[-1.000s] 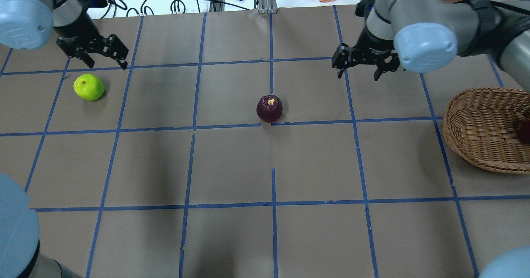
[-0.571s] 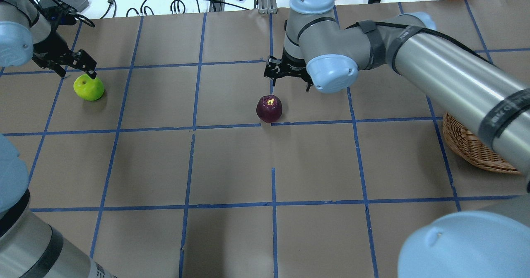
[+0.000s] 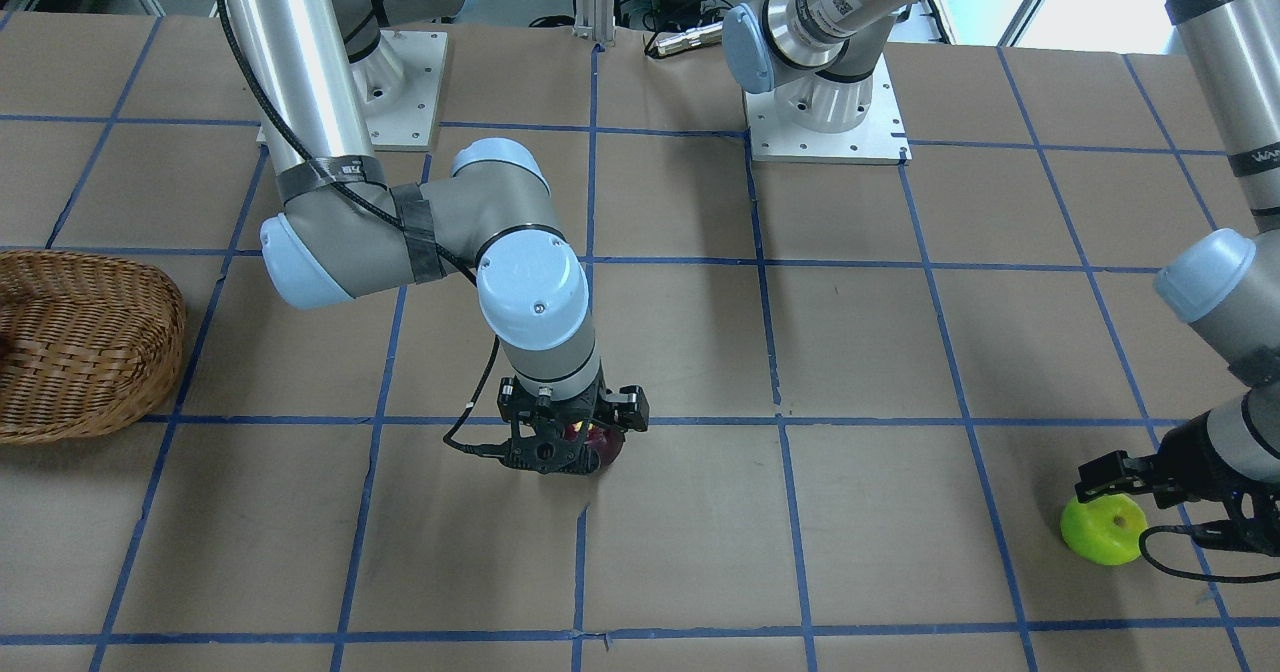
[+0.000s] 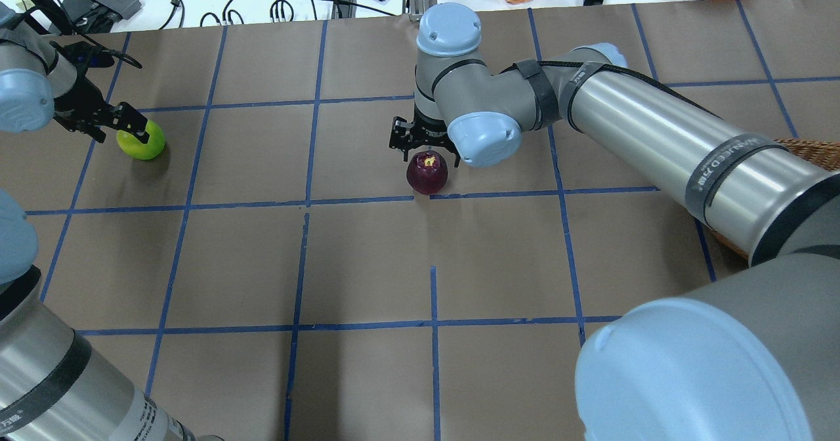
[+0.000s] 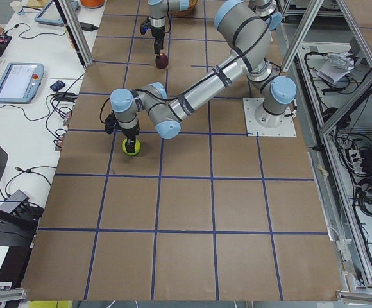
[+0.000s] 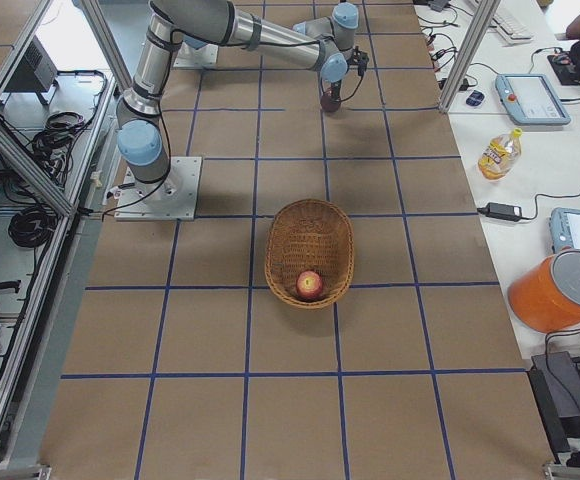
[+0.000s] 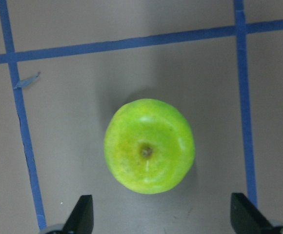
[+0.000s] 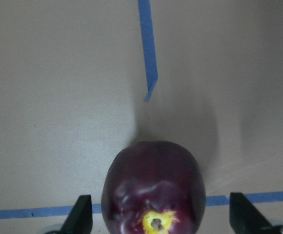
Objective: Put all apples into basket
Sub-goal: 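Grasp the dark apple with the right gripper while left reaches to green apple, then carry dark apple toward basket with right gripper while left grasps green apple, then drop dark apple into basket with right gripper while left carries green apple centerward, then release the green apple at center with left gripper while right withdraws, then lower the right gripper onto the green apple while the left gripper retracts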
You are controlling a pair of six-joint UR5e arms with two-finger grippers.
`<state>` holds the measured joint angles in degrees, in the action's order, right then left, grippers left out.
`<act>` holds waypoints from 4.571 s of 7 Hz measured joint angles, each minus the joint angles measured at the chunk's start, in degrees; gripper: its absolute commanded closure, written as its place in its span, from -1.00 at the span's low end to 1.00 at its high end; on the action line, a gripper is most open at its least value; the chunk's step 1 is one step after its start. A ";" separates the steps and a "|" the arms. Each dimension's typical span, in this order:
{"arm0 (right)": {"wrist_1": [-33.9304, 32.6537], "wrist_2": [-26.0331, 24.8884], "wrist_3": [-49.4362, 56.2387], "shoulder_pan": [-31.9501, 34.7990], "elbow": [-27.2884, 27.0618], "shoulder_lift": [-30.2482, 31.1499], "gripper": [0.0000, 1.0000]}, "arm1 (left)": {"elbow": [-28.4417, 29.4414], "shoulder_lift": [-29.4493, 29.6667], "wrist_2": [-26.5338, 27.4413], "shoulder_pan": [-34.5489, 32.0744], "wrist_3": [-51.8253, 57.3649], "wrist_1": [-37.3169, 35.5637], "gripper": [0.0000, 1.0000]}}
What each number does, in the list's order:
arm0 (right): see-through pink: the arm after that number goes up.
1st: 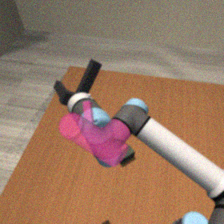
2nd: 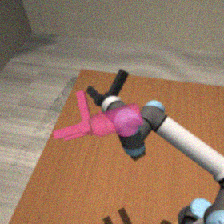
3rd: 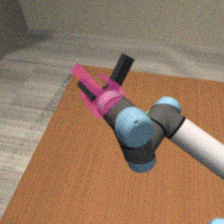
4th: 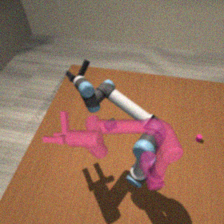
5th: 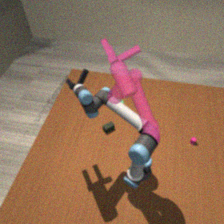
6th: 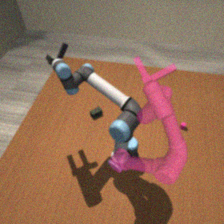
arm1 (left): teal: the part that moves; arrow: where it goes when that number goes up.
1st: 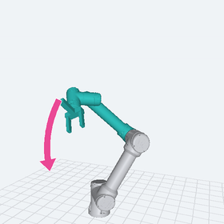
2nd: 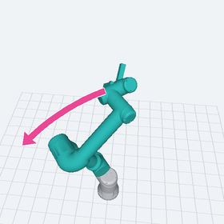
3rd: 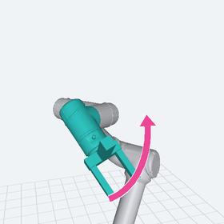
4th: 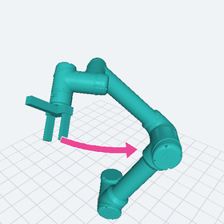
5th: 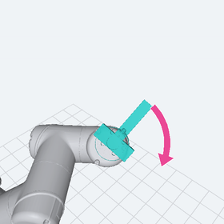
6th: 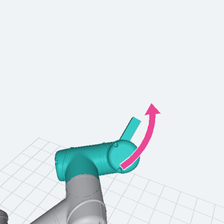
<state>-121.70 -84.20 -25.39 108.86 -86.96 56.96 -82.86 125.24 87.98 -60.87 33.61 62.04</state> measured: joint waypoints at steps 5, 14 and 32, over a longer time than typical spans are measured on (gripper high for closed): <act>0.43 0.36 0.41 0.08 0.95 -1.42 0.20 | -0.97 3.10 -1.39 0.20 1.73 -5.85 -0.69; 9.70 -5.76 60.96 -41.73 -7.68 17.66 0.24 | -3.13 -7.72 -1.88 -24.65 -31.65 4.74 0.79; -0.75 -2.26 33.31 -25.98 -20.92 24.17 -0.95 | -4.93 -26.97 0.73 -29.51 -38.90 20.52 -1.00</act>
<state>-122.45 -86.45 7.93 82.88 -107.88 81.13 -87.79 98.28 88.72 -90.37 -5.29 82.55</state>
